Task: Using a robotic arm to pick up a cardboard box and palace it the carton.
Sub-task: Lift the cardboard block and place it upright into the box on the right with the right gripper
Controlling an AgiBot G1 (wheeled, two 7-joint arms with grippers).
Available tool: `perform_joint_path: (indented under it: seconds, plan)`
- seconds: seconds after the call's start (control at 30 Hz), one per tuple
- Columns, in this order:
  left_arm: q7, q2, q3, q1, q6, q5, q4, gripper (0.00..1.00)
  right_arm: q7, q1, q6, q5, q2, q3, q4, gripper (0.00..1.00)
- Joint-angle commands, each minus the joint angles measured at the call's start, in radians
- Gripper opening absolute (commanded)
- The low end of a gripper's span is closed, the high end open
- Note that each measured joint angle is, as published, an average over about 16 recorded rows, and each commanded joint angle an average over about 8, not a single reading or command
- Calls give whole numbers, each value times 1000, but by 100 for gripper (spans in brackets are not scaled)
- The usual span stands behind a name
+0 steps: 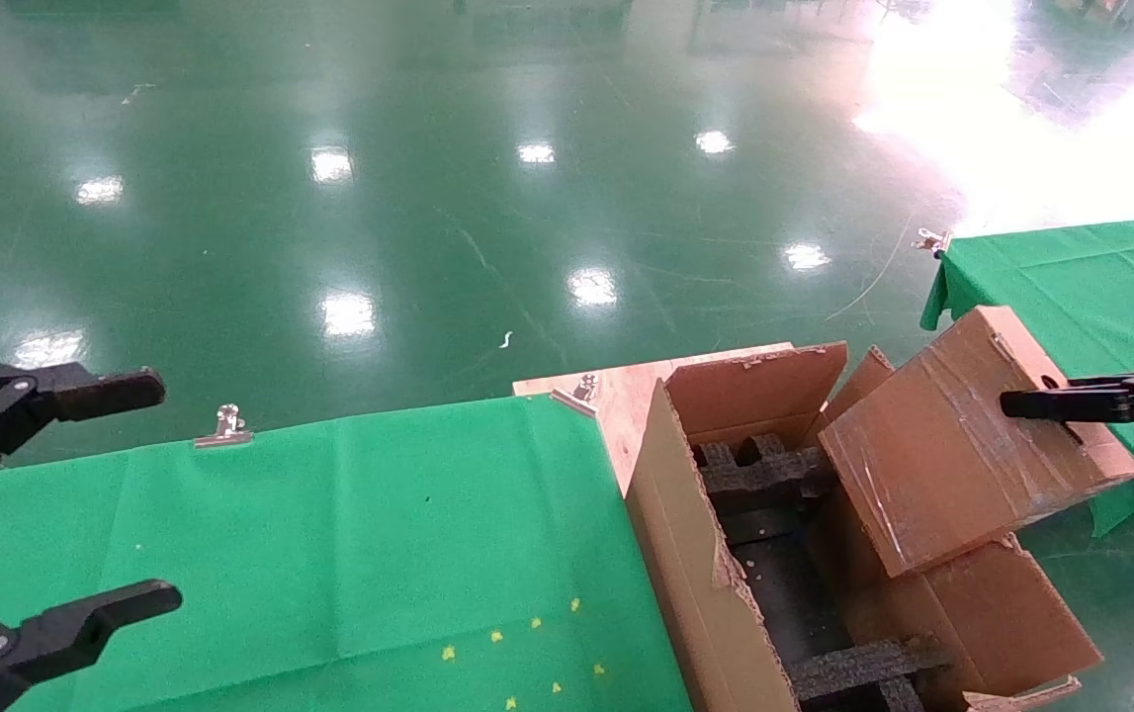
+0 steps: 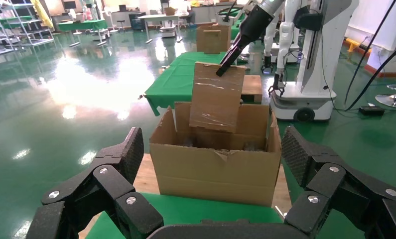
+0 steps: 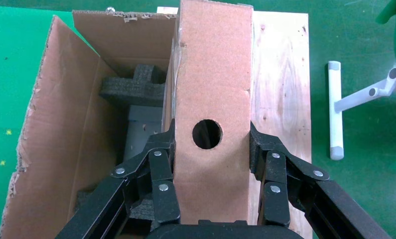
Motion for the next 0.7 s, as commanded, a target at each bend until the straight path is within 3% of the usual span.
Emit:
perform_joint_path:
  seconds: [0.03, 0.3, 0.7]
  plan:
    - [0, 0, 0, 0, 0, 0, 0, 100, 4, -1, 2, -1, 2, -1, 5, 0]
    - [0, 0, 0, 0, 0, 0, 0, 100, 13, -27, 34, -17, -7, -19, 30, 0]
    - [0, 0, 0, 0, 0, 0, 0, 100, 79, -103, 184, -81, 0, -68, 177, 0]
